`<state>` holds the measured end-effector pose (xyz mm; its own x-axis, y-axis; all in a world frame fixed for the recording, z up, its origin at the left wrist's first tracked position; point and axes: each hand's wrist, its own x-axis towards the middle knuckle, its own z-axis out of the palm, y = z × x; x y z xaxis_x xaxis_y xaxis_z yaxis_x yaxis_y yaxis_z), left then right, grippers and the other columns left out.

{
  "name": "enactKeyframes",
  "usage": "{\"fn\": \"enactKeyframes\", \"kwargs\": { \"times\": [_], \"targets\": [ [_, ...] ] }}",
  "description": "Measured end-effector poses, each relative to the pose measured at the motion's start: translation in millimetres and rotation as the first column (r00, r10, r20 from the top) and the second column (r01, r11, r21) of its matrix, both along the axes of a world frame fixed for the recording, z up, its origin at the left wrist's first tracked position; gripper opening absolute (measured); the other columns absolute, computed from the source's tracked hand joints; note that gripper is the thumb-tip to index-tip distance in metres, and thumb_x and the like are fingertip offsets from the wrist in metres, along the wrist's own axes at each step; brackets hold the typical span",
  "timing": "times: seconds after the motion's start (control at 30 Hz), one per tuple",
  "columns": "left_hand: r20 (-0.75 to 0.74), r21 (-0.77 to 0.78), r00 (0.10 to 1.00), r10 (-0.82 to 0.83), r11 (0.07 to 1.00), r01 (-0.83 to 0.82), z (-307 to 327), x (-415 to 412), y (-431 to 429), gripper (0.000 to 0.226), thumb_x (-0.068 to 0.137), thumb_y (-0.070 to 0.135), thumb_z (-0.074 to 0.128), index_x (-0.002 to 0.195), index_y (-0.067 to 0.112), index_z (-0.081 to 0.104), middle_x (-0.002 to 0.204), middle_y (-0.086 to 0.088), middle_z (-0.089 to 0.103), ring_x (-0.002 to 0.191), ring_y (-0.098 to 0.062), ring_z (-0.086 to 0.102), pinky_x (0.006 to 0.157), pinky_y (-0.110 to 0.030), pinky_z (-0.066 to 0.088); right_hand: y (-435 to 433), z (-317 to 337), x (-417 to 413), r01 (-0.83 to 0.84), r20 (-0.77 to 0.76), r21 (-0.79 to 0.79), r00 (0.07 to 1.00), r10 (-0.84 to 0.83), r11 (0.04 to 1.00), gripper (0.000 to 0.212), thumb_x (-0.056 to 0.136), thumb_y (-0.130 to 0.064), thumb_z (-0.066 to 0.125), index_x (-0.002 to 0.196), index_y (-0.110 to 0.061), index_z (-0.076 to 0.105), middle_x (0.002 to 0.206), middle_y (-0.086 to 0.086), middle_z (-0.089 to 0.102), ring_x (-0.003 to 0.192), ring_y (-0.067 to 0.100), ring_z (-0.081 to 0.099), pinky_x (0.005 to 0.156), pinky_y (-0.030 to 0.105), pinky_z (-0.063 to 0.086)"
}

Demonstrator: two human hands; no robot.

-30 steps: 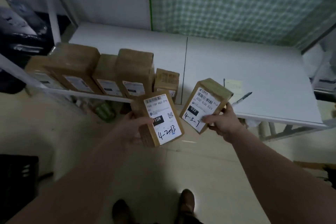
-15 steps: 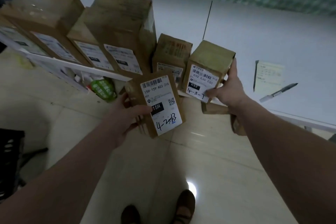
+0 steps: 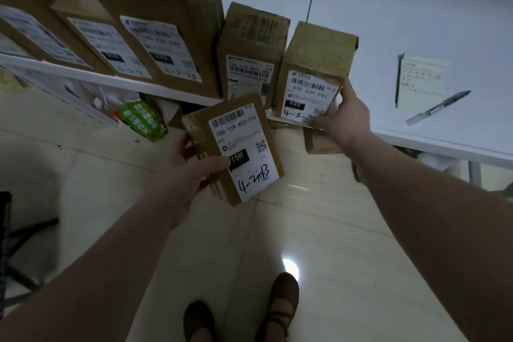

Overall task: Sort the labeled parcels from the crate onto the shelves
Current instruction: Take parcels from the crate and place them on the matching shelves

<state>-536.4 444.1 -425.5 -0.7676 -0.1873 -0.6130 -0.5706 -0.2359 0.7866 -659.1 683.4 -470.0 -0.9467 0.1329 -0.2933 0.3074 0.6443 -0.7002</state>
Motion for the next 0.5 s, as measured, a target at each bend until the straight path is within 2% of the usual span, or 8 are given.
{"fn": "enactKeyframes", "kwargs": {
  "times": [0.03, 0.13, 0.2, 0.3, 0.37, 0.43, 0.5],
  "targets": [
    [0.007, 0.001, 1.000, -0.001, 1.000, 0.001, -1, 1, 0, 0.058, 0.076, -0.004, 0.068, 0.119, 0.030, 0.052, 0.112, 0.003, 0.068, 0.088, -0.009, 0.069, 0.058, -0.020, 0.052, -2, -2, 5, 0.002, 0.003, 0.022, 1.000, -0.002, 1.000, 0.080, 0.072, -0.017, 0.084, 0.137, -0.016, 0.038, 0.114, 0.006, 0.060, 0.093, 0.023, 0.057, 0.062, 0.026, 0.050],
    [0.021, -0.002, 1.000, -0.006, 1.000, 0.006, -5, 4, -1, 0.057, 0.076, -0.004, 0.067, 0.120, 0.029, 0.052, 0.112, 0.003, 0.068, 0.092, -0.012, 0.067, 0.065, -0.024, 0.049, -2, -9, 25, 0.053, -0.047, 0.223, 0.998, -0.044, 0.973, 0.073, 0.077, -0.037, 0.079, 0.137, -0.013, 0.044, 0.129, 0.010, 0.057, 0.119, 0.028, 0.053, 0.090, 0.038, 0.047],
    [0.030, -0.004, 0.999, -0.015, 1.000, 0.015, -7, 6, -3, 0.059, 0.076, -0.004, 0.067, 0.124, 0.027, 0.052, 0.113, 0.002, 0.068, 0.094, -0.013, 0.067, 0.066, -0.024, 0.049, 4, -16, 44, 0.034, -0.133, 0.409, 0.991, 0.022, 0.912, 0.052, 0.084, -0.039, 0.070, 0.126, -0.010, 0.056, 0.121, 0.012, 0.060, 0.117, 0.030, 0.050, 0.087, 0.039, 0.045],
    [0.040, 0.002, 0.999, -0.027, 1.000, 0.027, -11, 10, -6, 0.062, 0.077, -0.004, 0.067, 0.129, 0.025, 0.050, 0.115, 0.000, 0.067, 0.095, -0.014, 0.067, 0.066, -0.025, 0.050, 10, -27, 63, -0.138, -0.162, 0.589, 0.945, 0.284, 0.796, 0.031, 0.085, -0.033, 0.065, 0.104, -0.008, 0.067, 0.101, 0.015, 0.066, 0.100, 0.036, 0.052, 0.079, 0.040, 0.042],
    [0.047, 0.003, 0.999, -0.024, 1.000, 0.024, -13, 11, -7, 0.063, 0.077, -0.005, 0.066, 0.129, 0.025, 0.049, 0.117, 0.000, 0.066, 0.097, -0.015, 0.066, 0.067, -0.026, 0.049, 7, -28, 62, -0.245, -0.065, 0.592, 0.935, 0.349, 0.768, 0.032, 0.084, -0.037, 0.067, 0.105, -0.013, 0.069, 0.117, 0.015, 0.060, 0.109, 0.036, 0.048, 0.089, 0.042, 0.041],
    [0.048, 0.003, 0.999, -0.022, 1.000, 0.022, -15, 12, -8, 0.060, 0.077, -0.006, 0.066, 0.127, 0.025, 0.050, 0.117, -0.001, 0.066, 0.097, -0.016, 0.066, 0.067, -0.027, 0.048, 0, -22, 53, -0.282, 0.058, 0.498, 0.954, 0.293, 0.820, 0.037, 0.083, -0.041, 0.069, 0.114, -0.021, 0.067, 0.143, 0.013, 0.039, 0.129, 0.036, 0.035, 0.104, 0.043, 0.036],
    [0.057, 0.000, 0.998, -0.029, 1.000, 0.029, -17, 13, -9, 0.059, 0.077, -0.005, 0.066, 0.126, 0.025, 0.051, 0.117, -0.002, 0.066, 0.097, -0.016, 0.066, 0.066, -0.026, 0.048, -7, -19, 46, -0.291, 0.133, 0.424, 0.957, 0.260, 0.858, 0.043, 0.084, -0.040, 0.070, 0.124, -0.028, 0.063, 0.156, 0.011, 0.023, 0.140, 0.037, 0.023, 0.112, 0.042, 0.029]
  ]
}}
